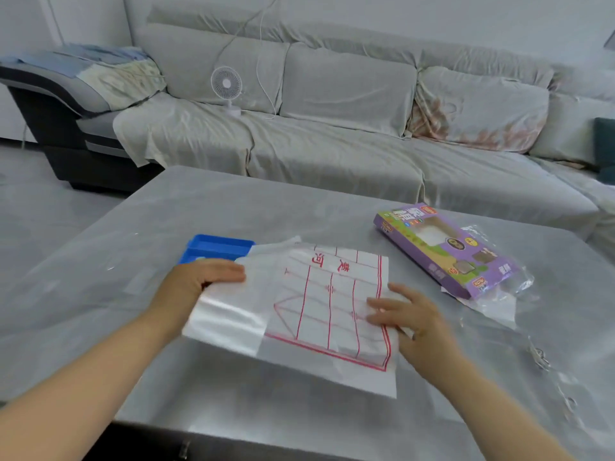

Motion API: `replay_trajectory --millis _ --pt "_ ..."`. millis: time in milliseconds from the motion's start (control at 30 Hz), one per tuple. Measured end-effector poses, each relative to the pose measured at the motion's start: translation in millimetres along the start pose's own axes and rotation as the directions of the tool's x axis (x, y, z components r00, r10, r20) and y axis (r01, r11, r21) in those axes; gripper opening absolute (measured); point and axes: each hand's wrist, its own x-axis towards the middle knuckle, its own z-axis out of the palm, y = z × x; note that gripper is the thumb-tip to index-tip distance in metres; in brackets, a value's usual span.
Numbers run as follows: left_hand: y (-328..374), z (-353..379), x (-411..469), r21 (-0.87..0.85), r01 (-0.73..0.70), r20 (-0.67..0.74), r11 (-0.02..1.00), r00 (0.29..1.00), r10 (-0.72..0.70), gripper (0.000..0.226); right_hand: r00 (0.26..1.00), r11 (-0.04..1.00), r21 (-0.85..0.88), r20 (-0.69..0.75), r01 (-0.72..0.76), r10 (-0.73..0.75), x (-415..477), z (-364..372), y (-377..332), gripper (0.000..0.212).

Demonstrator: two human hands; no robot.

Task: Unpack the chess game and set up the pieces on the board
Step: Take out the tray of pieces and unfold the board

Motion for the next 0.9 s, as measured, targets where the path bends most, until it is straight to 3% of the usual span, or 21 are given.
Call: replay_trajectory --millis 67,133,200,300,400,533,600,633,700,800,900 --pt "-21.7 -5.8 -5.9 0.143 0.058 0.048 0.988 0.997 -0.065 0.030 0.993 0.985 -0.169 0.113 0.030 -0.011 -24.9 11.0 6.0 0.026" --pt "-39.0 -10.5 -13.6 0.338 0.022 0.105 0.941 0.993 -0.061 0.035 0.951 0.965 -0.251 0.272 -0.078 0.148 -38.7 17.6 4.0 0.033" --pt "-52.1 -16.0 -16.8 0.629 -0.124 0.215 0.768 0.976 -0.019 0.033 0.893 0.948 -0.265 0.362 -0.177 0.268 -45.3 19.5 5.5 0.037" --pt "-64.8 -22.3 -13.3 0.821 -0.271 0.334 0.503 0.942 -0.038 0.047 0.846 0.899 -0.261 0.323 -0.351 0.424 -33.4 19.3 -5.3 0.045" --pt "-67.5 -19.4 -11.7 0.859 -0.340 0.392 0.383 0.918 -0.065 0.054 0.853 0.890 -0.226 0.268 -0.397 0.448 -14.6 25.5 -21.5 0.039" --pt "-63.5 -9.5 -11.7 0.891 -0.322 0.337 0.319 0.941 0.009 0.042 0.816 0.918 -0.219 0.422 -0.330 0.394 -2.2 58.5 -29.7 0.048" --pt "-62.1 2.5 -14.1 0.928 -0.273 0.251 0.253 0.961 0.118 0.029 0.783 0.909 -0.307 0.474 -0.281 0.402 -8.0 76.9 -27.1 0.069" --pt "-60.9 11.5 -16.0 0.940 -0.225 0.199 0.256 0.972 0.122 0.029 0.792 0.907 -0.330 0.464 -0.260 0.396 -13.0 83.1 -25.4 0.092" --pt "-61.1 34.7 -19.1 0.953 -0.111 0.114 0.282 0.993 0.007 0.049 0.796 0.896 -0.378 0.454 -0.233 0.399 -20.0 89.6 -21.5 0.128" --pt "-68.5 69.2 -18.3 0.983 -0.065 0.084 0.171 0.990 -0.109 0.063 0.778 0.881 -0.410 0.465 -0.234 0.423 -21.2 89.3 -20.6 0.136" --pt "-72.8 86.3 -11.7 0.996 -0.067 0.073 0.065 0.994 -0.079 0.041 0.764 0.872 -0.430 0.473 -0.234 0.439 -21.2 86.7 -21.3 0.136"
